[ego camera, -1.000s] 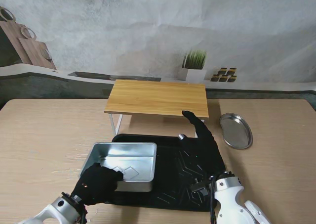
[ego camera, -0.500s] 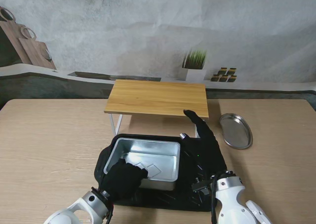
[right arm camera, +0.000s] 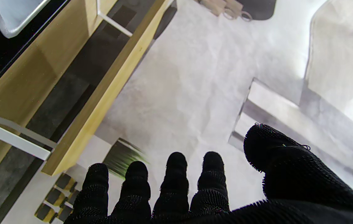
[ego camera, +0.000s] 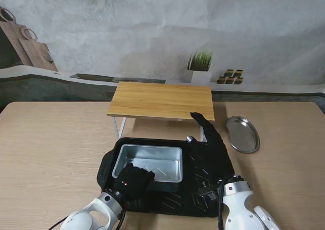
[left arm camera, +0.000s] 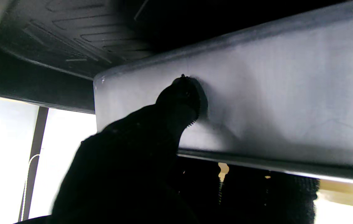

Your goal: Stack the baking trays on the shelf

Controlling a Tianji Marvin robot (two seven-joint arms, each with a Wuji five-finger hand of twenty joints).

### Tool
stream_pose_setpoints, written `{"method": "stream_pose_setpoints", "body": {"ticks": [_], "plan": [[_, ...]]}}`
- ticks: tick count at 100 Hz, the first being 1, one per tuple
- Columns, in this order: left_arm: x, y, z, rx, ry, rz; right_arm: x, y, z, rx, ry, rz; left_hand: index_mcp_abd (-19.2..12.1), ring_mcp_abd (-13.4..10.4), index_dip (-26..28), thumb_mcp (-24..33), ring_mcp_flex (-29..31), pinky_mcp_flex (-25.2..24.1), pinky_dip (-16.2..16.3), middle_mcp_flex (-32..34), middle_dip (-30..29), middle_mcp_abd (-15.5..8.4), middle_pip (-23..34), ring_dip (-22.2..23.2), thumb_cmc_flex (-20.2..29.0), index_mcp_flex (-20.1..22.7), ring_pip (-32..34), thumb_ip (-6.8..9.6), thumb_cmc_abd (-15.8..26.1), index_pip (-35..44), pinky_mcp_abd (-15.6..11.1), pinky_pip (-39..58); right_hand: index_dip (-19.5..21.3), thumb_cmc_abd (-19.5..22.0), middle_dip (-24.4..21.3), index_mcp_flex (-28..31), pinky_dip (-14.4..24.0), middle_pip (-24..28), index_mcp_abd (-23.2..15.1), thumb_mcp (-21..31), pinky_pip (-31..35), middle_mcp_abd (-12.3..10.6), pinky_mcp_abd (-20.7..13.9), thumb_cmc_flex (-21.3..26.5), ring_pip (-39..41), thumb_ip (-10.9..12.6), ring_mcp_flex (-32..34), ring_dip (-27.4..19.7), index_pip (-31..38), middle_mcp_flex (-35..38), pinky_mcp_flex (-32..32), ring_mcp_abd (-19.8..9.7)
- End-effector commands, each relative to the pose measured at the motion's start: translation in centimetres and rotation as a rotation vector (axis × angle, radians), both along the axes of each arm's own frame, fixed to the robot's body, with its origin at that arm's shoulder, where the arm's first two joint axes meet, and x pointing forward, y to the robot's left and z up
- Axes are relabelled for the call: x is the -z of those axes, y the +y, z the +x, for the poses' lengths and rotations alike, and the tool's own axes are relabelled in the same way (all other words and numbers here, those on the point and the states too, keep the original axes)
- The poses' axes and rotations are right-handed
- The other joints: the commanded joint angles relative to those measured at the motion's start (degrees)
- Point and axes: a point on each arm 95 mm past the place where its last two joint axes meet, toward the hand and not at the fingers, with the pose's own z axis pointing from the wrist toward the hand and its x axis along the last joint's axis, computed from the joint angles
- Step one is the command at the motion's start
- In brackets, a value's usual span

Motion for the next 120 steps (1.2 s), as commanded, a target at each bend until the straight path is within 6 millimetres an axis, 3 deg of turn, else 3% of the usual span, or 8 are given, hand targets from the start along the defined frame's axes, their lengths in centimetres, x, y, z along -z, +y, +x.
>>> {"method": "stream_pose_setpoints", "body": {"ticks": [1,20,37,46,56,66,103,120], "plan": [[-0.4,-0.3,0.4,-0.008,0.009,-0.015,0.0,0.3,-0.1,-0.007,0.012,0.009,-4.4,0.8,4.6,9.7,3.8,1.5,2.3,0.7,0.0,-1.4,1.2,2.5,8.8,10.4,4.3,6.18,7.0,14.5,1.7,4.1,-0.4,-1.2,0.2,0.8,-0.7,1.3,-0.3,1.2,0.2,-0.5,-2.2,-0.6,0.3,-2.0,0.5,-0.3,0.2,-0.6,0.2,-1.4],[0.2,-0.3,0.6,-0.024,0.056,-0.023,0.1,0.4,0.0,-0.009,0.013,0.004,-3.7,1.5,1.6,8.4,1.4,-1.0,1.3,-0.3,-2.3,-0.8,-1.0,0.9,9.0,9.1,1.0,5.85,7.6,10.7,1.3,0.6,-0.5,-1.2,0.2,0.8,-0.7,1.3,-0.4,1.1,0.2,-0.5,-2.2,-0.6,0.3,-2.1,0.5,-0.3,0.2,-0.6,0.2,-1.3],[0.4,-0.1,0.5,-0.027,0.098,-0.004,0.1,0.4,0.1,-0.011,0.017,0.004,-4.1,2.5,-14.1,5.9,-3.9,-6.7,-0.5,-3.6,-6.3,0.0,-6.5,-0.2,8.7,3.8,-6.1,6.29,8.0,-1.8,0.8,-4.5,-0.5,-1.2,0.2,0.7,-0.7,1.2,-0.4,1.2,0.2,-0.4,-2.2,-0.6,0.4,-2.1,0.5,-0.3,0.2,-0.6,0.3,-1.4],[0.3,0.0,0.3,-0.028,0.124,0.006,0.1,0.4,0.1,-0.011,0.015,0.003,-4.2,2.7,-17.1,4.0,-7.8,-10.6,-1.2,-6.9,-7.7,0.2,-8.9,-0.3,7.8,-1.5,-9.6,6.8,8.0,-5.9,0.5,-7.0,-0.5,-1.2,0.2,0.7,-0.7,1.2,-0.4,1.1,0.2,-0.5,-2.2,-0.7,0.4,-2.1,0.5,-0.3,0.2,-0.6,0.3,-1.2],[0.2,0.2,0.1,-0.025,0.157,0.017,0.1,0.3,0.2,-0.01,0.017,0.004,-3.6,1.1,-19.0,5.1,-16.1,-16.9,-2.4,-14.6,-11.3,0.0,-8.3,-4.0,2.4,-8.3,-14.2,7.91,8.6,-9.8,-0.2,-12.0,-0.5,-1.3,0.2,0.7,-0.7,1.2,-0.4,1.2,0.2,-0.5,-2.2,-0.6,0.5,-2.1,0.5,-0.2,0.2,-0.6,0.3,-1.3],[0.0,0.2,0.0,-0.025,0.177,0.016,0.1,0.3,0.2,-0.01,0.017,0.004,-2.2,0.3,-20.1,6.8,-23.5,-23.2,-3.6,-22.9,-20.1,-0.2,-6.5,-9.0,-4.9,-13.7,-18.1,11.64,10.5,-14.1,-0.9,-17.5,-0.5,-1.3,0.2,0.7,-0.7,1.2,-0.4,1.2,0.2,-0.5,-2.2,-0.6,0.5,-2.0,0.6,-0.2,0.2,-0.6,0.3,-1.3],[-1.8,1.5,-0.6,-0.001,0.242,0.025,0.2,0.2,0.3,-0.007,0.022,0.008,-3.2,-5.3,-26.5,0.9,-46.3,-38.6,-10.7,-43.3,-26.4,-4.5,-15.2,-18.4,-18.2,-28.9,-38.7,12.03,11.7,-29.2,-6.9,-51.5,-0.5,-1.5,0.2,0.8,-0.7,1.3,-0.4,1.4,0.3,-0.5,-2.2,-0.5,0.8,-2.0,0.6,-0.1,0.3,-0.6,0.4,-1.2],[-3.4,2.6,-0.9,0.008,0.241,-0.029,0.2,0.2,0.4,-0.004,0.023,0.005,-3.1,-6.5,-26.2,-2.6,-48.7,-38.4,-3.8,-46.5,-26.4,-4.8,-16.4,-18.3,-21.6,-31.3,-43.2,11.86,13.8,-31.9,-8.0,-64.7,-0.5,-1.5,0.2,0.8,-0.7,1.3,-0.3,1.4,0.3,-0.5,-2.2,-0.5,0.8,-2.1,0.6,-0.2,0.3,-0.6,0.4,-1.2]]}}
